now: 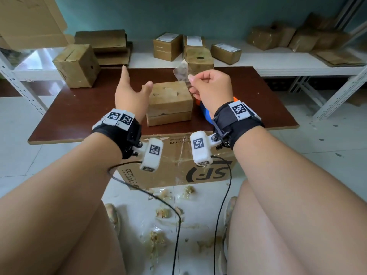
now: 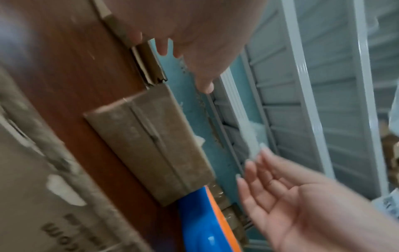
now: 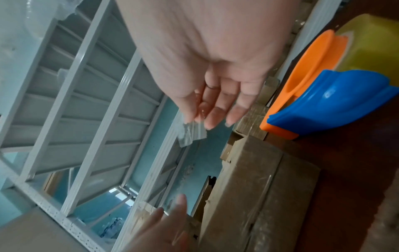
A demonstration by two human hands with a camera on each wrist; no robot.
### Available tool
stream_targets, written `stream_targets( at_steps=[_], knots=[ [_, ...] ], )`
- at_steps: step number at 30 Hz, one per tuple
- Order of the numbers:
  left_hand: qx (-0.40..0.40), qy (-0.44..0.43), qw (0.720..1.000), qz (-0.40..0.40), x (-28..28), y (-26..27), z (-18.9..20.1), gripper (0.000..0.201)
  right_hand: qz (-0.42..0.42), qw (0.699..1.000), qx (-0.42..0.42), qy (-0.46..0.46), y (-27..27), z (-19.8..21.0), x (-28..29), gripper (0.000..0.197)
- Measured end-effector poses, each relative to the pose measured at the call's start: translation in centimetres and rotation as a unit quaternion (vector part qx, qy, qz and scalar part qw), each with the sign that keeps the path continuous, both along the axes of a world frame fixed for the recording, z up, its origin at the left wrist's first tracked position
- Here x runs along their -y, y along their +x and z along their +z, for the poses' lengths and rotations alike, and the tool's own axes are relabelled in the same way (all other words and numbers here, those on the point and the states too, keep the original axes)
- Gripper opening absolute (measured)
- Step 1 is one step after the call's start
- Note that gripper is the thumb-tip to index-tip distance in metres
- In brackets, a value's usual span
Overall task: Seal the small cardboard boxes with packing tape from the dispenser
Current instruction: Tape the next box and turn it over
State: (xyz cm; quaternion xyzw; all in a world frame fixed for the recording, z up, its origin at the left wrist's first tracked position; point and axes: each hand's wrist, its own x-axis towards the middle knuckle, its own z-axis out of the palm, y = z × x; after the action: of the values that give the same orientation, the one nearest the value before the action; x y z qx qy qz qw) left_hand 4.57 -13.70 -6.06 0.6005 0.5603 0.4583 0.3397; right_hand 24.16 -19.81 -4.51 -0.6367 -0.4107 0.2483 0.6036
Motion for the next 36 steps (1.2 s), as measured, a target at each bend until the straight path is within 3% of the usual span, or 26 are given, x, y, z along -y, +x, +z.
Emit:
stream_targets(
  at_steps=[2,6,14,21,27,29,31,33,36],
  knots=[
    [-0.043,-0.017,0.999,-0.028,-0.1,-0.1,-0.7,0.09,0.001,1.0,-0.01,-0.015,0.4,-0.3,-0.2,0.016],
    [-0.055,-0.048,0.993,-0.09,-0.2,0.0,-1.2,0.094,0.013,0.998,-0.041,-0.039,0.3,-0.9,-0.3,0.017],
    [-0.195,-0.078,0.96,-0.183,0.3,-1.2,-1.0,0.14,0.001,0.989,-0.142,-0.045,-0.1,-0.8,0.2,0.014],
    [-0.335,-0.045,0.933,-0.124,2.2,-1.5,0.4,0.102,0.075,0.98,-0.172,-0.06,-2.1,-0.9,0.3,0.012],
    [-0.285,-0.06,0.951,-0.104,1.7,-1.5,0.5,0.132,0.122,0.964,-0.224,-0.077,-3.0,-0.9,0.3,0.015],
    [-0.296,-0.059,0.948,-0.096,0.8,-1.5,0.4,0.135,0.131,0.957,-0.244,-0.086,-3.4,-0.8,0.4,0.015],
    [-0.251,-0.088,0.955,-0.128,-0.1,-1.6,0.0,0.136,0.143,0.95,-0.26,-0.092,-3.7,-0.6,0.6,0.014],
    [-0.207,-0.108,0.96,-0.156,-0.6,-1.5,-0.2,0.129,0.148,0.951,-0.255,-0.093,-3.9,-0.6,0.7,0.013],
    [-0.128,-0.121,0.974,-0.146,-0.7,-1.1,-0.5,0.084,0.148,0.958,-0.226,-0.095,-3.9,-0.7,0.6,0.014]
  ],
)
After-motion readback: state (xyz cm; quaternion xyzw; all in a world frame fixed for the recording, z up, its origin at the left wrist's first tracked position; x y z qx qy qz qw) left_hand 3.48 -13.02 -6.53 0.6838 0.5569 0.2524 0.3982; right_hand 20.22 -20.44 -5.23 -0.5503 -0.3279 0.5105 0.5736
